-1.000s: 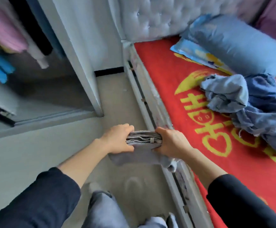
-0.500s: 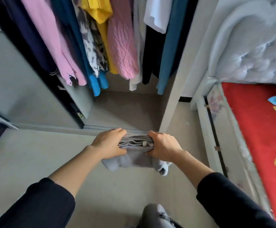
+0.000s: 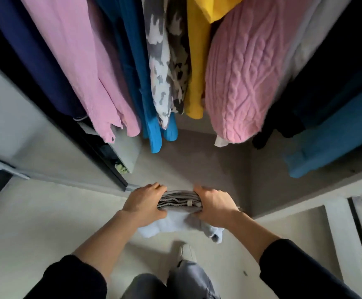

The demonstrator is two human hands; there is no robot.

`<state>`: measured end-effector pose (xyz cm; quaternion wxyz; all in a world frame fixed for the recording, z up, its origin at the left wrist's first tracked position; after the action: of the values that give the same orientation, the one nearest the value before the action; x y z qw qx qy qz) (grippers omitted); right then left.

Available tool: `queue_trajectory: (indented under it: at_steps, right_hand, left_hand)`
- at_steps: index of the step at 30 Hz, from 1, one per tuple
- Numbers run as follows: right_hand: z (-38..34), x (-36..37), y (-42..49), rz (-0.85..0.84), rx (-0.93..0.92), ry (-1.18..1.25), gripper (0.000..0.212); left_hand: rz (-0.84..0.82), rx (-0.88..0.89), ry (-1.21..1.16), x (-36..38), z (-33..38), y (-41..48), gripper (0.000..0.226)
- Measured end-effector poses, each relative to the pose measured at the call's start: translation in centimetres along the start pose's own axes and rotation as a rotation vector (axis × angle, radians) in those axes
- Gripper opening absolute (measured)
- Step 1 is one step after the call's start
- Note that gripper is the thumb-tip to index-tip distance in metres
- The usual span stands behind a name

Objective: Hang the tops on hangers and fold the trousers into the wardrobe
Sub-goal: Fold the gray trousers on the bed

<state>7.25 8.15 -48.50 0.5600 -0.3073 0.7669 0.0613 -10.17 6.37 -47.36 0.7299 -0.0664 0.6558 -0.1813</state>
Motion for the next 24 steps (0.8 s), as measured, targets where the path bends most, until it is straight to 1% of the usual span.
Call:
queue_trajectory:
  at_steps: [2, 6, 10, 13, 15, 18, 19, 21, 24]
  right_hand:
    - [1.0, 2.1, 3.8, -0.018, 0.005, -0.025, 0.034]
    - [4.4, 7.3, 11.3, -0.047, 0.064, -0.073, 0.044]
    - [8.5, 13.3, 18.0, -0.014, 0.126, -0.109, 0.046]
    - [11.3, 17.3, 23.0, 0.048, 0.133, -0.138, 0.042]
    - [13.1, 19.2, 26.1, 0.097, 0.134, -0.161, 0.041]
    - [15.2, 21.7, 29.8, 0.18, 0.116, -0.236, 0.049]
    - [15.8, 22.3, 30.9, 0.227, 0.112, -0.269, 0.049]
    - [16.9, 23.0, 32.7, 0.372, 0.091, -0.319, 0.043]
    - [17.8, 24.6, 33.8, 0.563, 0.009, -0.387, 0.035]
  left_hand:
    - [0.002, 0.003, 0.017, 1.9, -2.1, 3.4, 0.032]
    - [0.012, 0.014, 0.077, 7.2, -5.9, 10.9, 0.033]
    - [0.006, 0.045, 0.138, 13.4, -8.9, 19.0, 0.043]
    - [0.037, 0.044, 0.168, 17.7, -11.3, 24.7, 0.054]
    - [0.105, 0.065, 0.187, 19.8, -12.7, 28.3, 0.056]
    - [0.247, 0.112, 0.221, 21.9, -14.6, 32.8, 0.057]
    - [0.296, 0.12, 0.224, 22.4, -15.1, 34.2, 0.056]
    - [0.414, 0.144, 0.238, 23.3, -15.8, 36.4, 0.054]
    - [0.581, 0.16, 0.282, 24.8, -16.4, 38.0, 0.053]
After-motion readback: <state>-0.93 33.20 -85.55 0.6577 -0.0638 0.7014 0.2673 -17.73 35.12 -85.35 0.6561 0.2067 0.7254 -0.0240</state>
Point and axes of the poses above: each hand's wrist, its own y-axis towards the middle knuckle, its own x-axis out of the palm, z = x × y, the point moved 6 cm from there along y, towards the middle knuckle, and after that the axes turned 5 degrees about -x, right-handed, at the moved point
